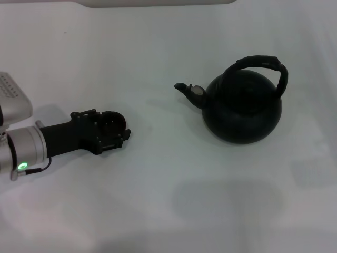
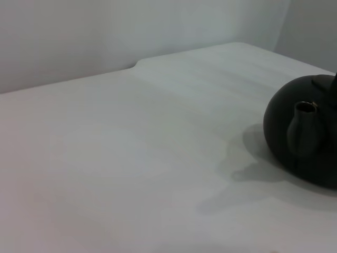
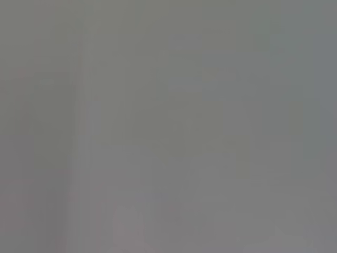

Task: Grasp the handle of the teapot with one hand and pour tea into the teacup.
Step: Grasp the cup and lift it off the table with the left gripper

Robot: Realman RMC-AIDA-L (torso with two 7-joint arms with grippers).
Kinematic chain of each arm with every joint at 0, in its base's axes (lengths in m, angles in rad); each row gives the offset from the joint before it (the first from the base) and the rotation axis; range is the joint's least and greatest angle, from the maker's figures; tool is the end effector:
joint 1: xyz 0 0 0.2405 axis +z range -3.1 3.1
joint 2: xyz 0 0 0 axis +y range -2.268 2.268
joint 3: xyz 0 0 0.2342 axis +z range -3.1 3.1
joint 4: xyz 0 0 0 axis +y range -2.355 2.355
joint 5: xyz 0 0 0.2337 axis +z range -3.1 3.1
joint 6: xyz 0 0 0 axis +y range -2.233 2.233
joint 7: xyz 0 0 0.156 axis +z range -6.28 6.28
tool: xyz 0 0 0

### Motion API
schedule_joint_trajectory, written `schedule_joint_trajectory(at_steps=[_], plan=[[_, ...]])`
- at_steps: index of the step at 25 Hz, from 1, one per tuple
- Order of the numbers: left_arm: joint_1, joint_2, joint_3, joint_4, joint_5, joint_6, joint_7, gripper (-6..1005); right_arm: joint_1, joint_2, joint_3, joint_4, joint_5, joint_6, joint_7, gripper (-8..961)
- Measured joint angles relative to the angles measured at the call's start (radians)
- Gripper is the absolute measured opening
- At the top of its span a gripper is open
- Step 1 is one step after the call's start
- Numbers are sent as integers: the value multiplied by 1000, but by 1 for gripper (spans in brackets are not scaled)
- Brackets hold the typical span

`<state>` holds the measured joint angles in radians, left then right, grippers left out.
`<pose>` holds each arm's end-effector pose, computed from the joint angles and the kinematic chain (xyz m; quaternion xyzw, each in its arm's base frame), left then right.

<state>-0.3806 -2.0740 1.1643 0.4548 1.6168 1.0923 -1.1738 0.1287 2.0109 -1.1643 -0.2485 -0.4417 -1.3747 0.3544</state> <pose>-0.3177 0.3131 -0.0730 -0.9276 -0.2677 -0.1530 0.2108 0.3904 0.2609 0.0630 -0.6869 0.1840 0.2918 0.6396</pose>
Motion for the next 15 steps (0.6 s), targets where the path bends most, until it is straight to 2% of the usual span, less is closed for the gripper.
schedule_joint_trajectory(at_steps=[9,15], plan=[[13,-2,0,21,-6,18,21,715,-6,0,0,0,0,-8,1,751],[87,-6,0,132,-26,78,56,715,-6,0,0,0,0,-8,2,751]])
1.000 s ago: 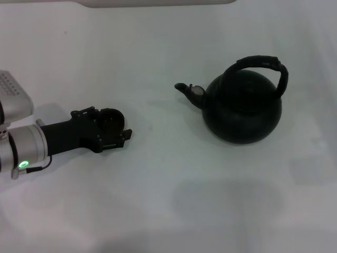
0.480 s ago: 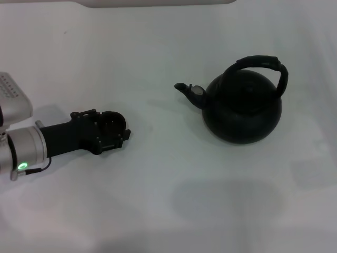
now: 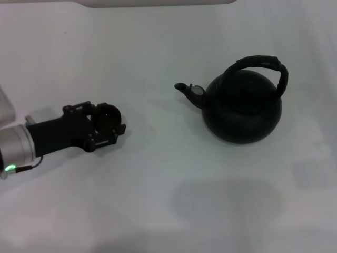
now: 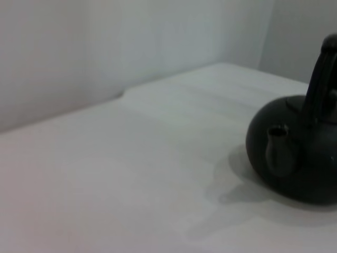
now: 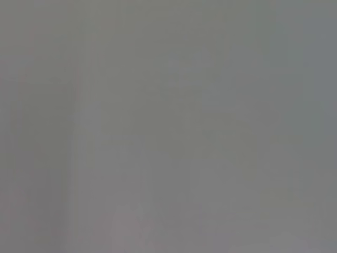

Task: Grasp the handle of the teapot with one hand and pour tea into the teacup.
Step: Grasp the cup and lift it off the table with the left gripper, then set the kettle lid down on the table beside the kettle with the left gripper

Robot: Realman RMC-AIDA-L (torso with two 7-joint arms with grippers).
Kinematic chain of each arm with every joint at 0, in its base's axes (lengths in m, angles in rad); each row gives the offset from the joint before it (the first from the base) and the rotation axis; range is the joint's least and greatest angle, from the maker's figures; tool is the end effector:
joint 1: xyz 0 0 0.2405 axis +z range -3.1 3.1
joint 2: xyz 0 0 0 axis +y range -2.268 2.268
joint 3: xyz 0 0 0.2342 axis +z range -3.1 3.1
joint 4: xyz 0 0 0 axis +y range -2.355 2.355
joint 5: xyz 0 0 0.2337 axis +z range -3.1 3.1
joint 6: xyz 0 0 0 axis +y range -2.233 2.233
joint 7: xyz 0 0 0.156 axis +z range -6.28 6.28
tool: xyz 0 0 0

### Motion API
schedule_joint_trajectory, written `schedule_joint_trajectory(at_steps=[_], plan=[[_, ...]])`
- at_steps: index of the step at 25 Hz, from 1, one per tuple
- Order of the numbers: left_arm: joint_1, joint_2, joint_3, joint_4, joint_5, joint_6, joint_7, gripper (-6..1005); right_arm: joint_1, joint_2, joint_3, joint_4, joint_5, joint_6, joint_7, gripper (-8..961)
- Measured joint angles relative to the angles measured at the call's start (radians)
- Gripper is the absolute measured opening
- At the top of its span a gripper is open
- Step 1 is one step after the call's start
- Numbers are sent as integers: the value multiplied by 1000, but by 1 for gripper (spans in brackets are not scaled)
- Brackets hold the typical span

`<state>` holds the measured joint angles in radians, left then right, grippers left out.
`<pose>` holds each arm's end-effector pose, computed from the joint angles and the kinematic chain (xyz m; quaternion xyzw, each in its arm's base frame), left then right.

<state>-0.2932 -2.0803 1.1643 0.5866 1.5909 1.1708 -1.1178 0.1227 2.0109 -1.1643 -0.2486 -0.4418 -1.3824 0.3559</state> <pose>-0.3110 0.3073 -0.0539 -0.9319 -0.2186 -0.1802 0.2265 0.3908 0.2584 0.0634 -0.6861 0.1838 0.2931 0.6400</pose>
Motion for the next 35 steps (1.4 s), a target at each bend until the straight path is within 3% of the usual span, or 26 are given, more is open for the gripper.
schedule_joint_trajectory(at_steps=[5,11,23,35], plan=[[51,2,0,51,-58,38,47,715,0,0,0,0,0,-2,0,751],[45,4,4,40,-65,50,116,715,0,0,-2,0,0,-19,0,751],[-142,5,19,-151,-67,13,206,714,-2,0,-26,0,0,-37,0,751],[-216,0,23,-237,-106,-19,212,714,1,2,-40,0,0,-38,-1,751]])
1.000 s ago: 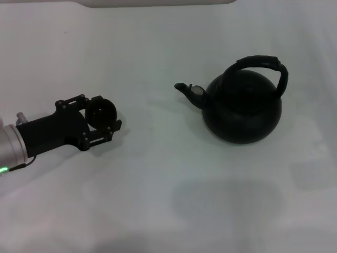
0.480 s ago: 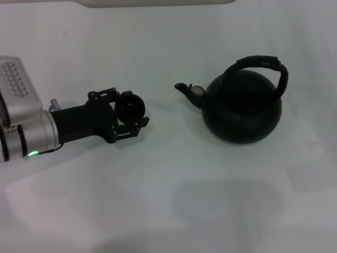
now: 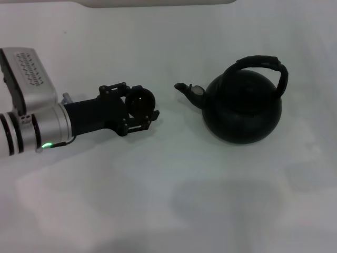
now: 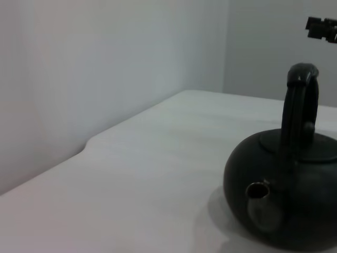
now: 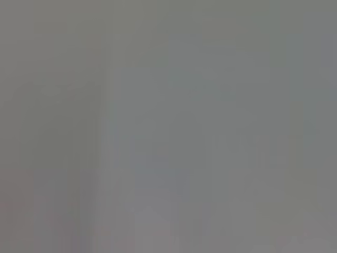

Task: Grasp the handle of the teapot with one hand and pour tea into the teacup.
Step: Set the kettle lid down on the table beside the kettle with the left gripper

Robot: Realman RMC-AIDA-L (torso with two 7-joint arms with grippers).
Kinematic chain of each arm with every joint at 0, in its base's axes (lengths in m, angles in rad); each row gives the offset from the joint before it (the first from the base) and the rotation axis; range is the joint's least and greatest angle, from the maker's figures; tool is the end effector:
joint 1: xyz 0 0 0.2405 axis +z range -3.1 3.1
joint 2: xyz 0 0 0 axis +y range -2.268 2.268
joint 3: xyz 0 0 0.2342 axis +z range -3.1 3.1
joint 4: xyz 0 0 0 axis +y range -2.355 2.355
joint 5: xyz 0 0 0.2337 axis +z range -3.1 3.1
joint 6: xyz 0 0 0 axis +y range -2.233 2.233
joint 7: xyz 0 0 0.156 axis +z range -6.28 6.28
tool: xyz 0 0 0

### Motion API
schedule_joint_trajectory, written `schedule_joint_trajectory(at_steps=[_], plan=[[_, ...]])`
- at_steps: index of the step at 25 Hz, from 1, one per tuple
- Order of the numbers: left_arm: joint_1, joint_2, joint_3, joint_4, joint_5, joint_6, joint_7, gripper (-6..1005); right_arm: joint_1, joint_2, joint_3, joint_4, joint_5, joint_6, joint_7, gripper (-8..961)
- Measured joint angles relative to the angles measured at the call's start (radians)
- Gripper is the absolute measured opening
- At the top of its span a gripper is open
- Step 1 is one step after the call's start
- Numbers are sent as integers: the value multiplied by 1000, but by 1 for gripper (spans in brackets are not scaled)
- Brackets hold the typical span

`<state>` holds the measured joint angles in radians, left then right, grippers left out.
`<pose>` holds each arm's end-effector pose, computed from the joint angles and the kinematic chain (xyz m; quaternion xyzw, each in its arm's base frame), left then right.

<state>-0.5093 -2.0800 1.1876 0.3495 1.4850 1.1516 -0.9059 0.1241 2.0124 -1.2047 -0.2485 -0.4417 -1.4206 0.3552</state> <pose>-0.2731 0.3336 -0.0857 -0.9493 -0.1384 -0.1962 0.2027 0.3810 0.2580 0.0571 -0.6985 0.1684 0.3081 0.6235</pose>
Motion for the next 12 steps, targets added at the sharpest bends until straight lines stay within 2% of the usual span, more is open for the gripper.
schedule_joint_trajectory(at_steps=[12], plan=[[-33,-6,1,-104,-52,19,0,715,0,-1,1,-4,0,-1,-2,751]])
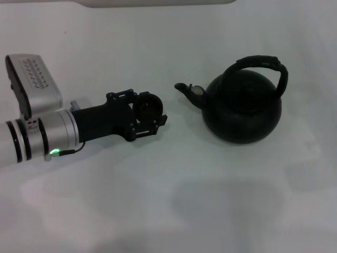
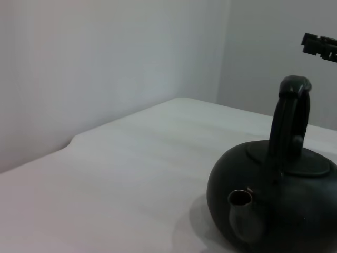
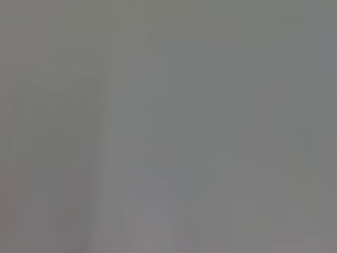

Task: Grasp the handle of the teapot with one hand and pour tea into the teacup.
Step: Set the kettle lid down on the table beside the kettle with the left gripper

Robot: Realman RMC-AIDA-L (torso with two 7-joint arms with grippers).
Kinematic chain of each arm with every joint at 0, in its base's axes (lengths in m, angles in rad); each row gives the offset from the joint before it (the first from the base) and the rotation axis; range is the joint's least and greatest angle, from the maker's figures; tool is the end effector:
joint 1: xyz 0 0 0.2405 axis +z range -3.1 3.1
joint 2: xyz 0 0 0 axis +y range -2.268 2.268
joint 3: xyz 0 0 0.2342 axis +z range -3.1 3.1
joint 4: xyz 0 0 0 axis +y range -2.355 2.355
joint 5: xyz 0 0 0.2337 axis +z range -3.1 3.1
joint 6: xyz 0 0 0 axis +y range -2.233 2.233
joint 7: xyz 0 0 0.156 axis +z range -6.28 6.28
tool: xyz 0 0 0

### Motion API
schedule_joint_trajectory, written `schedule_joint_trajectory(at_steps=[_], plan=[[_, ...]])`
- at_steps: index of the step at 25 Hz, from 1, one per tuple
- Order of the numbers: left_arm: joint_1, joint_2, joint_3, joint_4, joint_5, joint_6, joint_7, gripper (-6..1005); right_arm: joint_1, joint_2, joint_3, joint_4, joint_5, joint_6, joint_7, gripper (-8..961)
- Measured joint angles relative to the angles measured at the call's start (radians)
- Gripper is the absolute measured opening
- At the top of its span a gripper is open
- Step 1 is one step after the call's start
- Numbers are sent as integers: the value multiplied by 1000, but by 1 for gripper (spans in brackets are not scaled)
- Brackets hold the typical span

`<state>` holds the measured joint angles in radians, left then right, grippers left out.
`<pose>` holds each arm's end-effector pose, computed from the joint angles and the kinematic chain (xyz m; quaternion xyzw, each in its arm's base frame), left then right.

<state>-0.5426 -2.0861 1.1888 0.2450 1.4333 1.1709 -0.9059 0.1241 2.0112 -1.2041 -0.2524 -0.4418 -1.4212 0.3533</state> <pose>-0.2715 0.3238 -0.0989 -0.9420 -0.1769 -0.2173 0.1846 0.3805 0.2587 0.0583 -0.6985 0.1653 0.3081 0.6243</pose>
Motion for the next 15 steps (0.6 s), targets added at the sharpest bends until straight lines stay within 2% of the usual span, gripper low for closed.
schedule_joint_trajectory(at_steps=[8,15], plan=[[-6,0,0,-32,-13,-8,-31,714,2,0,-1,-2,0,-2,0,751],[-15,4,23,-32,-2,-46,-135,715,2,0,-2,-1,0,-14,1,751]])
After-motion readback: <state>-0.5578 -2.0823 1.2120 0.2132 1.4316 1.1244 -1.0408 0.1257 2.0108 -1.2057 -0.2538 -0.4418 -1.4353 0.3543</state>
